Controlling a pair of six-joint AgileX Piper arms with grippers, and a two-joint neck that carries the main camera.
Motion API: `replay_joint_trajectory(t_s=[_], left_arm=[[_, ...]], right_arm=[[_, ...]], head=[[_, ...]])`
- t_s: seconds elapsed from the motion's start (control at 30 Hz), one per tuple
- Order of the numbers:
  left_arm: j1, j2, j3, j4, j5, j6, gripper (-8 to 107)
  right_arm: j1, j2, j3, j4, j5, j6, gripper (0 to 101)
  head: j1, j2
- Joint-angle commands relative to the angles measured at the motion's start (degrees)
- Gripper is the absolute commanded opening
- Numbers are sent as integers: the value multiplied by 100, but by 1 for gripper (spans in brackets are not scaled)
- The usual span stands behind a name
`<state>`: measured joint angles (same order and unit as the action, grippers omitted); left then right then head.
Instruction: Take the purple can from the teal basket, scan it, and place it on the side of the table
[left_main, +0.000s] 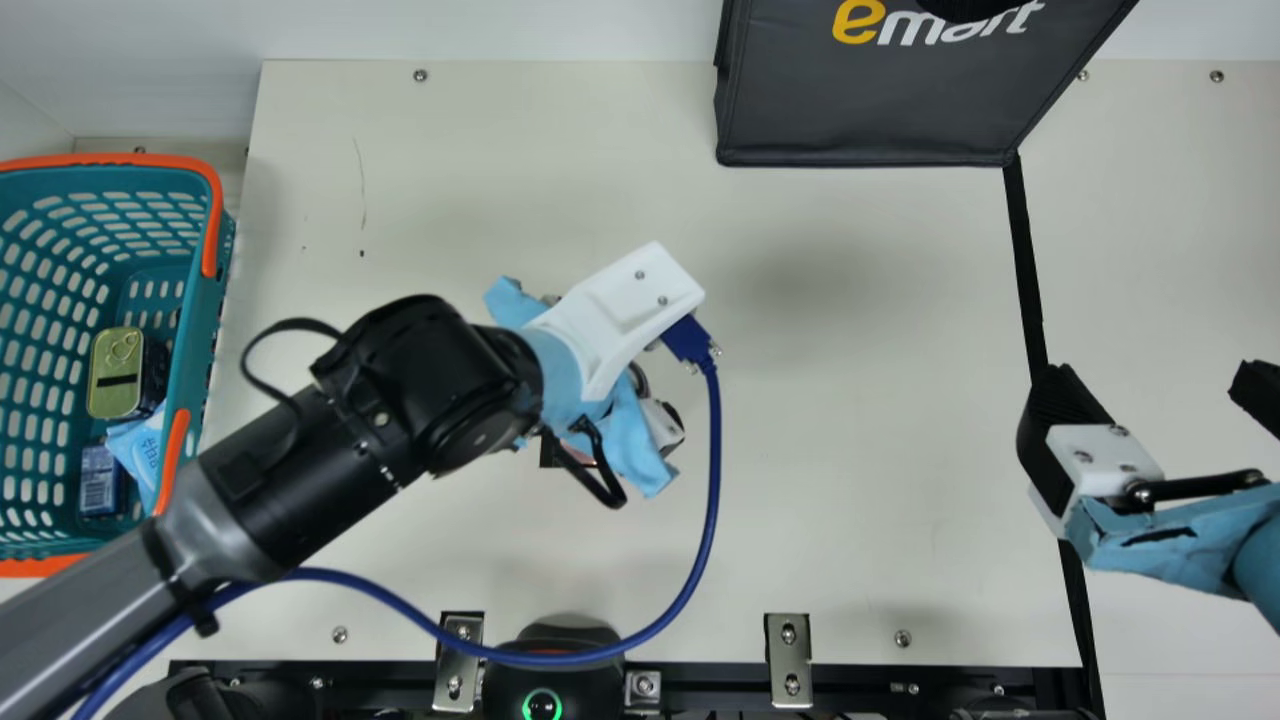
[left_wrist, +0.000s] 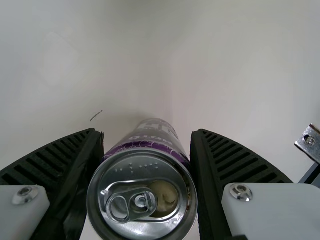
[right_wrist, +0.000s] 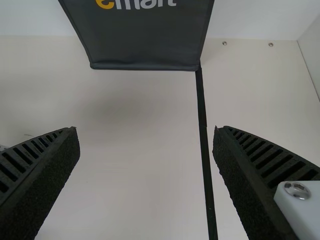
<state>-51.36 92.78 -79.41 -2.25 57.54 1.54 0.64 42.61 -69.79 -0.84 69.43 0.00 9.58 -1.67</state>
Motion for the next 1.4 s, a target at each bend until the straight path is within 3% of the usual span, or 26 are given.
replay_joint_trajectory(t_s=[0.0, 0.5, 0.83, 1.37], left_arm=[[-6, 142, -258, -7, 44, 3, -8], [-14, 1273, -1565, 105, 350, -295, -8], [29, 1750, -2050, 52, 564, -419, -8], [74, 2010, -2297, -68, 732, -463, 45]], right_arm=[[0, 0, 0, 0, 0, 0, 95], [0, 0, 0, 0, 0, 0, 95], [0, 0, 0, 0, 0, 0, 95], [0, 0, 0, 0, 0, 0, 95]], head=[[-166, 9], [-166, 9], [-166, 9], [-166, 9]])
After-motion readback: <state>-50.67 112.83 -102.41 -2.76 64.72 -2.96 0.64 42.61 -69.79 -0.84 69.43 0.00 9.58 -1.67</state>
